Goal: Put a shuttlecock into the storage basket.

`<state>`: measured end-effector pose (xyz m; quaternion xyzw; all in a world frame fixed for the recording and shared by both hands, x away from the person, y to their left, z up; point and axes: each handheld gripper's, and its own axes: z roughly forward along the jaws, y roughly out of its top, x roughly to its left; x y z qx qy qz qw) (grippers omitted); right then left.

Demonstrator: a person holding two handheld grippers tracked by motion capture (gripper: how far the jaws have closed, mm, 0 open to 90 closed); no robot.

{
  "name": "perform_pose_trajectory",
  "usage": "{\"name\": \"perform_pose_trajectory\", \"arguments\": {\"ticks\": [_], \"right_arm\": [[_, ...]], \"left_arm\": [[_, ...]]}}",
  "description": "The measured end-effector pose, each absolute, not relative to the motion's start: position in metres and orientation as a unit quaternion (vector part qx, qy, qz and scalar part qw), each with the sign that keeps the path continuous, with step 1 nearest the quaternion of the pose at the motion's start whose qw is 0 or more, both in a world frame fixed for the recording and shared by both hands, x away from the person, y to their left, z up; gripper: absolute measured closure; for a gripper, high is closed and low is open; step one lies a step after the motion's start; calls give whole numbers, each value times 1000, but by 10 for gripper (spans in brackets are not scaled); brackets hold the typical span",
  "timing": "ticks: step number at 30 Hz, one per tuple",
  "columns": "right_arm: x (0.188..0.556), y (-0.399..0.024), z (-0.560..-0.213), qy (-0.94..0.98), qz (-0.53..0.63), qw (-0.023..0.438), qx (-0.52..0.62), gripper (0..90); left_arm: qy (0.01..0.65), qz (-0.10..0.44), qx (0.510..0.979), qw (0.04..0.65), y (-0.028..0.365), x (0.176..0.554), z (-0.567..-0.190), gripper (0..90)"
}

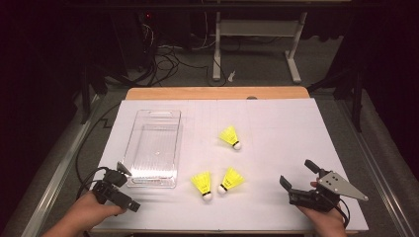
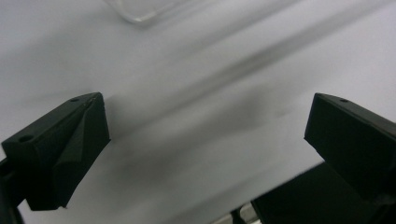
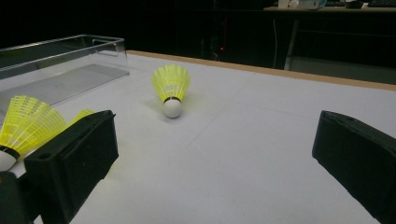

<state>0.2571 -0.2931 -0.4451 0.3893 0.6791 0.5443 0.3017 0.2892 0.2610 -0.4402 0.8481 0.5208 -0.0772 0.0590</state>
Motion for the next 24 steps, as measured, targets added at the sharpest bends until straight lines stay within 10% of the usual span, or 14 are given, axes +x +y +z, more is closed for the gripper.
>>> {"name": "perform_pose_trajectory", "arguments": {"ticks": [24], "right_arm": [[256,-290,-445,680,545,301,387,8]], "left_arm": [[450,-104,887,22,209,282,-433,6]]}}
